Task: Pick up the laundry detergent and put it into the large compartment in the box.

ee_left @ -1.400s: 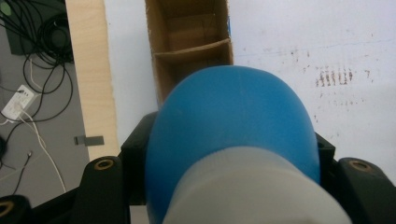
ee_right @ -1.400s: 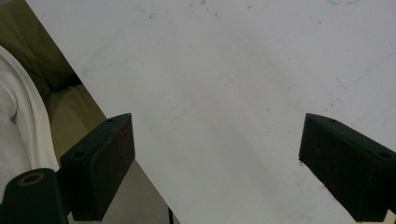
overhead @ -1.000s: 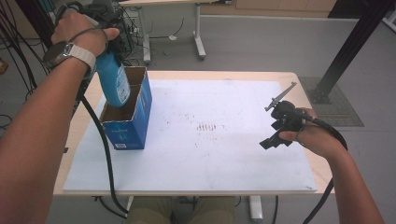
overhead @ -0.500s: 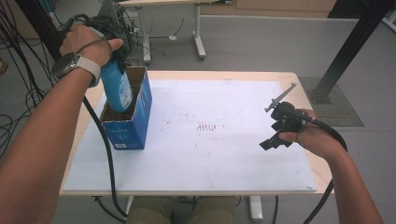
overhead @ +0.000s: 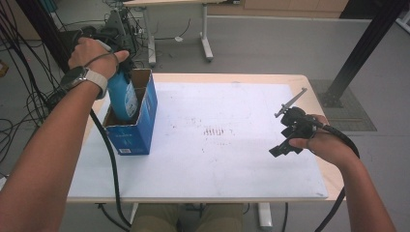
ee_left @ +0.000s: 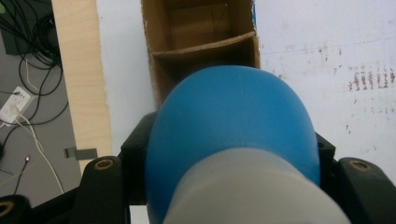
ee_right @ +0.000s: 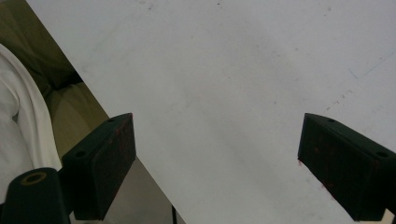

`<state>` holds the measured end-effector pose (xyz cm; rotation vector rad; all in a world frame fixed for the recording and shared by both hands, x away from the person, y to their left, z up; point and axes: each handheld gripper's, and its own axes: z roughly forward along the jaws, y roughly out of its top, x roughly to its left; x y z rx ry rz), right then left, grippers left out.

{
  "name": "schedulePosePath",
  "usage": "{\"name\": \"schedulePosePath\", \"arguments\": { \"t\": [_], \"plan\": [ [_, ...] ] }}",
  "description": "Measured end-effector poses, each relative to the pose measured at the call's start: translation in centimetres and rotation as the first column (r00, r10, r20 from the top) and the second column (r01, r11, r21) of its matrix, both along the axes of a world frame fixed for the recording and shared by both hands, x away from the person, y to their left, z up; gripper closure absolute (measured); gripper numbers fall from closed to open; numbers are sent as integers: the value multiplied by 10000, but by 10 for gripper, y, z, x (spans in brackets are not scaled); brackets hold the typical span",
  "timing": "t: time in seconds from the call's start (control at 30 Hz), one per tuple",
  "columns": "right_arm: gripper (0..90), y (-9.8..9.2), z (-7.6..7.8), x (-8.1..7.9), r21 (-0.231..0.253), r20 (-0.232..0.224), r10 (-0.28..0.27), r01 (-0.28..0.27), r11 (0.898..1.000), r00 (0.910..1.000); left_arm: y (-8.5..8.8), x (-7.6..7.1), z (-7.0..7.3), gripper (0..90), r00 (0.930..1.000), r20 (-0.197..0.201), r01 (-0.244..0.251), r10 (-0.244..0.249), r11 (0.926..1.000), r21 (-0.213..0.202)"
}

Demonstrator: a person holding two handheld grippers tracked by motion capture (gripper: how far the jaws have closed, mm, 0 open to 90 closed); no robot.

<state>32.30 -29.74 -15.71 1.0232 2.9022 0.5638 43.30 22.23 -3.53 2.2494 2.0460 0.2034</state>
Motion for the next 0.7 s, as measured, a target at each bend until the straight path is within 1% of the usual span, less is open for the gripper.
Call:
{"name": "schedulePosePath", "arguments": {
  "t": [0.33,0.7],
  "plan": [
    [113,0,-1,0,11,-30,-60,60,10000,10000,4,0,-14,389,10000,9,1,-1,9999,-107],
    [113,-3,-4,-1,27,-37,-80,80,10000,10000,1,0,-27,389,9999,134,65,-65,10000,5]
  ]
}}
